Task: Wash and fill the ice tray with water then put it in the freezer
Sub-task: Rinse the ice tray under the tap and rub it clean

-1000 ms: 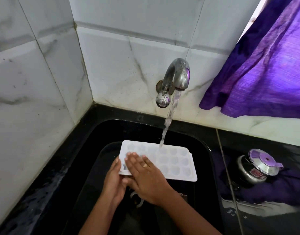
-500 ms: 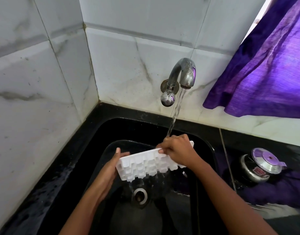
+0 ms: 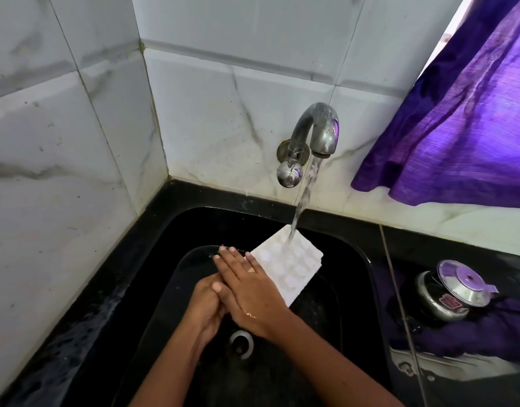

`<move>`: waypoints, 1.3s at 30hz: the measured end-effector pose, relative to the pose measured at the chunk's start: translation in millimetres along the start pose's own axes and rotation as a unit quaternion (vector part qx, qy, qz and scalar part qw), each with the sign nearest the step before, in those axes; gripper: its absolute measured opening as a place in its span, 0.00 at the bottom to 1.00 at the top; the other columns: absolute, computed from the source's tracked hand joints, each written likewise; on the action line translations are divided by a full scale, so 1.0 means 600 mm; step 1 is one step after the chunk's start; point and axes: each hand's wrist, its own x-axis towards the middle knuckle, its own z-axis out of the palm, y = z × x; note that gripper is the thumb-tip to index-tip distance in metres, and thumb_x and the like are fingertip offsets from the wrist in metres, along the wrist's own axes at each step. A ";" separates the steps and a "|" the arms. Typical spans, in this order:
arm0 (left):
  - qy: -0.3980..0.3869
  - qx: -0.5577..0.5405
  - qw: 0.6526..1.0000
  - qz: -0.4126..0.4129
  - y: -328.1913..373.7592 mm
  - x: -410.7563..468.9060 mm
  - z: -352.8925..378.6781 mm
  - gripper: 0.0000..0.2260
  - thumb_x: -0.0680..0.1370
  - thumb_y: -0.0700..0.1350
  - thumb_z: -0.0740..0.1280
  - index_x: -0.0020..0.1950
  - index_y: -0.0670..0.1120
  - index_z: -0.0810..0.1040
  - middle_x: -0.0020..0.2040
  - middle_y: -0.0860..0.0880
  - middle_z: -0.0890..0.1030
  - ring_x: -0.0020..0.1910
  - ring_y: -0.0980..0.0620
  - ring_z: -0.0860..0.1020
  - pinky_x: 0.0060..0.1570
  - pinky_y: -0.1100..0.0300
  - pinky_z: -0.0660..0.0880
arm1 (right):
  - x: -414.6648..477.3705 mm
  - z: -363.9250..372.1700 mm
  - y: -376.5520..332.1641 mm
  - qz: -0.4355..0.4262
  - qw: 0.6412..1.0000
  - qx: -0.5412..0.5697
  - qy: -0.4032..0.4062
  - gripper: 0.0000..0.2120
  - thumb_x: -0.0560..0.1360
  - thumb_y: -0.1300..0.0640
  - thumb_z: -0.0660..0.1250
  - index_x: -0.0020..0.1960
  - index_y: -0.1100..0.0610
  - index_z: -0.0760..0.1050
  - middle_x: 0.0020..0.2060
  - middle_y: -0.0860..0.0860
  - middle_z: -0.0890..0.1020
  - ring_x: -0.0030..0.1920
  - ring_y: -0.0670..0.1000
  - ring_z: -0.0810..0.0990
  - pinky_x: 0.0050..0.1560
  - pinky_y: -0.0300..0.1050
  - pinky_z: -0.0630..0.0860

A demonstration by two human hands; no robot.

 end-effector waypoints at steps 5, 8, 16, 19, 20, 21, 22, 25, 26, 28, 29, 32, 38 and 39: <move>0.018 0.005 1.000 -0.006 -0.009 0.006 -0.016 0.10 0.80 0.41 0.59 0.50 0.40 0.79 0.38 0.45 0.84 0.35 0.51 0.83 0.33 0.59 0.80 | -0.001 -0.010 0.054 0.071 0.996 0.042 -0.016 0.38 0.73 0.35 0.33 0.77 0.54 0.45 0.77 0.47 0.45 0.74 0.42 0.38 0.74 0.45 0.38; 0.039 0.006 0.999 0.002 -0.006 0.004 -0.034 0.11 0.80 0.46 0.59 0.48 0.42 0.79 0.40 0.46 0.84 0.39 0.50 0.82 0.38 0.55 0.78 | 0.009 -0.021 0.116 0.167 0.986 -0.001 0.000 0.43 0.70 0.32 0.26 0.77 0.56 0.39 0.76 0.50 0.40 0.76 0.50 0.37 0.74 0.48 0.36; 0.020 0.037 0.999 0.011 -0.001 -0.012 -0.099 0.20 0.80 0.55 0.52 0.54 0.45 0.79 0.48 0.46 0.85 0.49 0.48 0.82 0.46 0.53 0.75 | 0.018 -0.073 0.162 0.330 0.907 0.260 0.028 0.26 0.78 0.50 0.59 0.74 0.52 0.58 0.72 0.55 0.65 0.71 0.59 0.63 0.72 0.58 0.59; 0.034 -0.045 0.998 -0.014 -0.007 -0.006 -0.116 0.25 0.80 0.58 0.49 0.58 0.40 0.76 0.53 0.41 0.82 0.55 0.43 0.79 0.50 0.50 0.74 | 0.002 -0.055 0.149 0.316 0.872 0.366 0.072 0.26 0.75 0.52 0.63 0.72 0.45 0.63 0.68 0.52 0.71 0.68 0.57 0.69 0.70 0.58 0.63; 0.051 -0.079 0.995 -0.028 -0.009 -0.003 -0.121 0.26 0.80 0.59 0.48 0.57 0.39 0.75 0.53 0.39 0.81 0.54 0.41 0.79 0.50 0.49 0.73 | -0.003 -0.052 0.140 0.316 0.849 0.415 0.090 0.26 0.76 0.58 0.63 0.72 0.46 0.63 0.67 0.53 0.72 0.66 0.56 0.71 0.68 0.56 0.67; 0.064 -0.103 0.992 -0.040 -0.009 -0.003 -0.123 0.25 0.81 0.58 0.48 0.55 0.39 0.75 0.52 0.39 0.81 0.53 0.41 0.78 0.50 0.49 0.73 | -0.008 -0.049 0.132 0.312 0.823 0.463 0.101 0.26 0.76 0.65 0.62 0.72 0.49 0.64 0.66 0.53 0.73 0.64 0.55 0.73 0.64 0.52 0.72; 0.076 -0.113 0.990 -0.045 -0.010 -0.003 -0.125 0.23 0.81 0.56 0.49 0.53 0.40 0.74 0.51 0.38 0.80 0.50 0.42 0.78 0.48 0.50 0.73 | -0.015 -0.049 0.124 0.305 0.802 0.502 0.109 0.26 0.76 0.69 0.61 0.71 0.51 0.66 0.63 0.53 0.75 0.60 0.53 0.77 0.59 0.48 0.76; 0.088 -0.127 0.986 -0.056 -0.013 -0.006 -0.133 0.12 0.82 0.43 0.53 0.44 0.41 0.73 0.36 0.43 0.82 0.32 0.51 0.80 0.33 0.59 0.77 | -0.039 -0.051 0.099 0.310 0.744 0.577 0.132 0.21 0.76 0.73 0.55 0.56 0.52 0.76 0.45 0.48 0.83 0.44 0.45 0.82 0.42 0.38 0.79; 0.089 -0.133 0.985 -0.063 -0.013 -0.009 -0.136 0.12 0.81 0.39 0.53 0.42 0.40 0.72 0.30 0.44 0.81 0.27 0.52 0.79 0.27 0.63 0.76 | -0.047 -0.052 0.093 0.311 0.717 0.607 0.140 0.20 0.76 0.73 0.54 0.53 0.53 0.77 0.42 0.48 0.83 0.41 0.44 0.82 0.40 0.36 0.78; 0.095 -0.146 0.982 -0.072 -0.016 -0.007 -0.147 0.12 0.79 0.36 0.52 0.39 0.39 0.71 0.30 0.43 0.80 0.30 0.50 0.79 0.25 0.64 0.77 | -0.061 -0.049 0.084 0.308 0.674 0.654 0.151 0.18 0.75 0.72 0.53 0.52 0.59 0.78 0.41 0.50 0.82 0.40 0.45 0.82 0.40 0.35 0.77; 0.096 -0.148 0.982 -0.071 -0.016 -0.006 -0.152 0.11 0.78 0.34 0.52 0.39 0.38 0.71 0.32 0.42 0.79 0.35 0.48 0.78 0.27 0.63 0.78 | -0.068 -0.047 0.078 0.305 0.658 0.669 0.160 0.16 0.75 0.71 0.53 0.51 0.61 0.78 0.42 0.52 0.82 0.42 0.46 0.81 0.42 0.36 0.76; 0.094 -0.154 0.981 -0.065 -0.018 -0.003 -0.164 0.09 0.72 0.33 0.54 0.46 0.34 0.72 0.45 0.38 0.79 0.44 0.45 0.76 0.33 0.62 0.80 | -0.083 -0.041 0.069 0.305 0.612 0.703 0.196 0.12 0.77 0.65 0.55 0.51 0.63 0.77 0.47 0.56 0.81 0.47 0.51 0.79 0.50 0.42 0.74; 0.026 -0.163 0.986 -0.033 -0.013 -0.015 -0.149 0.18 0.71 0.31 0.54 0.56 0.41 0.76 0.48 0.44 0.83 0.49 0.47 0.78 0.45 0.59 0.79 | -0.108 -0.036 0.078 0.315 0.613 0.695 0.203 0.08 0.78 0.62 0.59 0.55 0.61 0.75 0.45 0.54 0.83 0.40 0.48 0.84 0.36 0.41 0.79; 0.023 -0.171 0.984 -0.035 -0.013 -0.015 -0.145 0.18 0.72 0.31 0.55 0.56 0.41 0.76 0.50 0.43 0.82 0.50 0.46 0.78 0.45 0.60 0.79 | -0.110 -0.036 0.081 0.323 0.609 0.693 0.209 0.08 0.78 0.63 0.59 0.55 0.60 0.75 0.45 0.54 0.83 0.40 0.48 0.84 0.35 0.40 0.78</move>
